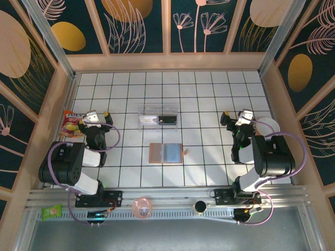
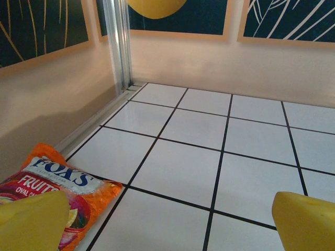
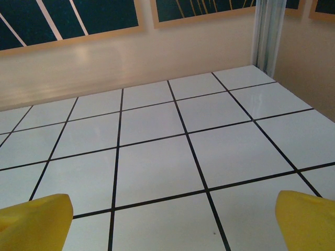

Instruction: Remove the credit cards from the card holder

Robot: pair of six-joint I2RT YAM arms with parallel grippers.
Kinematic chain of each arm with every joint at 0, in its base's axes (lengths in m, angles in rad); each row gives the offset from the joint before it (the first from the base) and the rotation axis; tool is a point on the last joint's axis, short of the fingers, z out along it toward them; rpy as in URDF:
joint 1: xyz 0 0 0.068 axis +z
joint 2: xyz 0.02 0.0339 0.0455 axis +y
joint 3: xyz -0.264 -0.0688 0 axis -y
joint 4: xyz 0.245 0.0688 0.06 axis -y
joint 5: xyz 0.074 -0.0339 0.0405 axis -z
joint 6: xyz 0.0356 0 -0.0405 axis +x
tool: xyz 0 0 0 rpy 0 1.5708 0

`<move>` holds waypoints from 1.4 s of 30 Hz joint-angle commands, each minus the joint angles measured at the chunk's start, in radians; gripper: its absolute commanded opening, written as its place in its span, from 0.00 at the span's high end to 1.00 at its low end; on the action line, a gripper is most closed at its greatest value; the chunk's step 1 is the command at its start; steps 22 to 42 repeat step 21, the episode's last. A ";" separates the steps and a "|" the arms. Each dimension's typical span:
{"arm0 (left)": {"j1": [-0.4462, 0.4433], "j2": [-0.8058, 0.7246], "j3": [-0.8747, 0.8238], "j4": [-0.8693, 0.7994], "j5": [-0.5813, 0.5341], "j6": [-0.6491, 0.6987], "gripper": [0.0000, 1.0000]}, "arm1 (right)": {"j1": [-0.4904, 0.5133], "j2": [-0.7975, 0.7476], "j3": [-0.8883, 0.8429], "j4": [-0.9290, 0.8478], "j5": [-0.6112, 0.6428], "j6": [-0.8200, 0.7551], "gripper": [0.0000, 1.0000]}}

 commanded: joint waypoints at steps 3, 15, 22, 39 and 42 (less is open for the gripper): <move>0.010 -0.001 0.012 0.040 -0.001 -0.020 0.01 | -0.006 0.006 0.001 0.052 -0.002 -0.007 0.01; 0.009 0.002 0.018 0.033 -0.002 -0.019 0.01 | -0.005 0.006 0.001 0.053 -0.002 -0.007 0.01; 0.009 -0.002 0.011 0.040 -0.001 -0.019 0.01 | -0.006 0.005 0.002 0.054 -0.002 -0.007 0.01; 0.009 -0.002 0.011 0.040 -0.001 -0.019 0.01 | -0.006 0.005 0.002 0.054 -0.002 -0.007 0.01; 0.009 -0.002 0.011 0.040 -0.001 -0.019 0.01 | -0.006 0.005 0.002 0.054 -0.002 -0.007 0.01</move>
